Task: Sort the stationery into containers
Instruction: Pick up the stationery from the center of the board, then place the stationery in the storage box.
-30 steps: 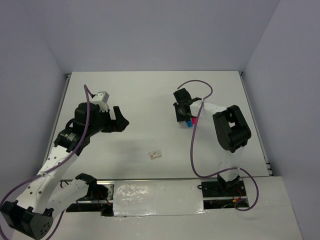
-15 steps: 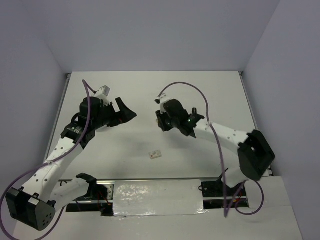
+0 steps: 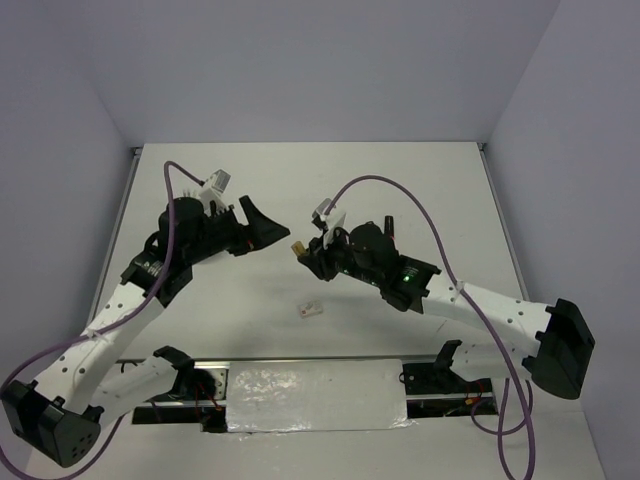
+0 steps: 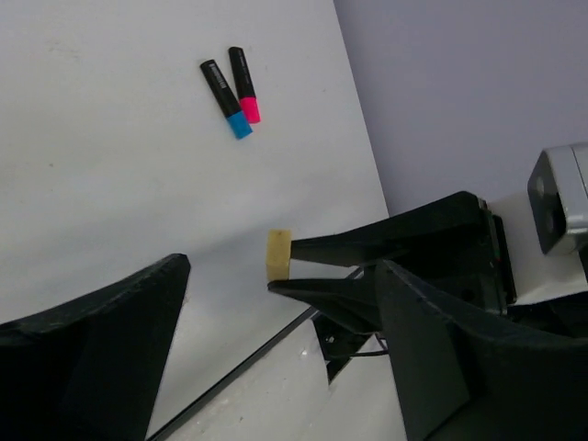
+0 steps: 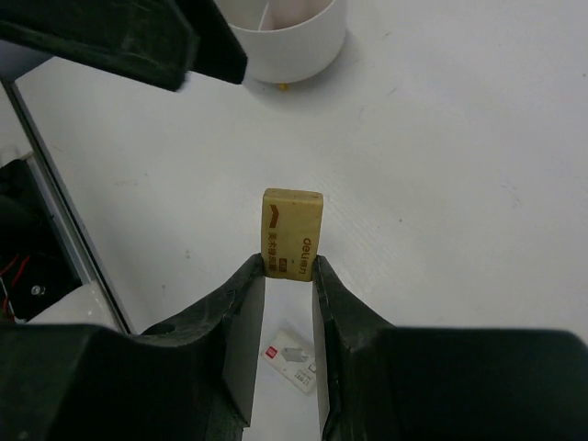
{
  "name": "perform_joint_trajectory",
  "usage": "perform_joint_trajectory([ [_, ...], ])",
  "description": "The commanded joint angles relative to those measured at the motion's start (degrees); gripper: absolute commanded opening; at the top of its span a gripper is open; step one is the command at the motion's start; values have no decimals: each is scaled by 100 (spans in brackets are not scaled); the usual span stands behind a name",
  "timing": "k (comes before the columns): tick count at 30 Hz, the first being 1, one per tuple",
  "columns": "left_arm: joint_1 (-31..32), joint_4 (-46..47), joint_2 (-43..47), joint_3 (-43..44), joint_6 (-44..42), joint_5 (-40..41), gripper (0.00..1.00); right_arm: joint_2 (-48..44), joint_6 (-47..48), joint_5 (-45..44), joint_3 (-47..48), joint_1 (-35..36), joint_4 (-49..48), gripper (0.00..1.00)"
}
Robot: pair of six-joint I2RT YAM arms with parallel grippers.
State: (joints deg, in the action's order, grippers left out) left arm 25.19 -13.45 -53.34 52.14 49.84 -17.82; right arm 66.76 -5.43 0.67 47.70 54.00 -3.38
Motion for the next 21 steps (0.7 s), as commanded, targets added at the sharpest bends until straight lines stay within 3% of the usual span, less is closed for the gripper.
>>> perform_joint_trajectory([
  [1, 144, 423, -9, 121, 122, -178, 91, -111, 279, -223, 388, 268, -190, 20],
  [9, 381, 273, -361, 191, -80, -257, 69, -76, 420, -392, 582, 480, -128, 21],
  [14, 434, 387, -379, 182, -71, -345, 41, 65, 438, -400, 757, 489, 12, 21],
  [15, 443, 379, -387, 200, -80, -336, 32, 91, 446, -409, 784, 489, 30, 21],
  [16, 452, 370, -396, 217, -89, -327, 17, 144, 455, -418, 811, 480, 47, 22],
  [17, 460, 370, -414, 235, -98, -327, 13, 162, 464, -401, 854, 498, 91, 22],
  [18, 460, 352, -449, 253, -115, -353, 1, 179, 473, -409, 872, 498, 100, 22],
  [21, 487, 387, -528, 297, -124, -441, 0, 232, 464, -436, 864, 515, 65, 22],
])
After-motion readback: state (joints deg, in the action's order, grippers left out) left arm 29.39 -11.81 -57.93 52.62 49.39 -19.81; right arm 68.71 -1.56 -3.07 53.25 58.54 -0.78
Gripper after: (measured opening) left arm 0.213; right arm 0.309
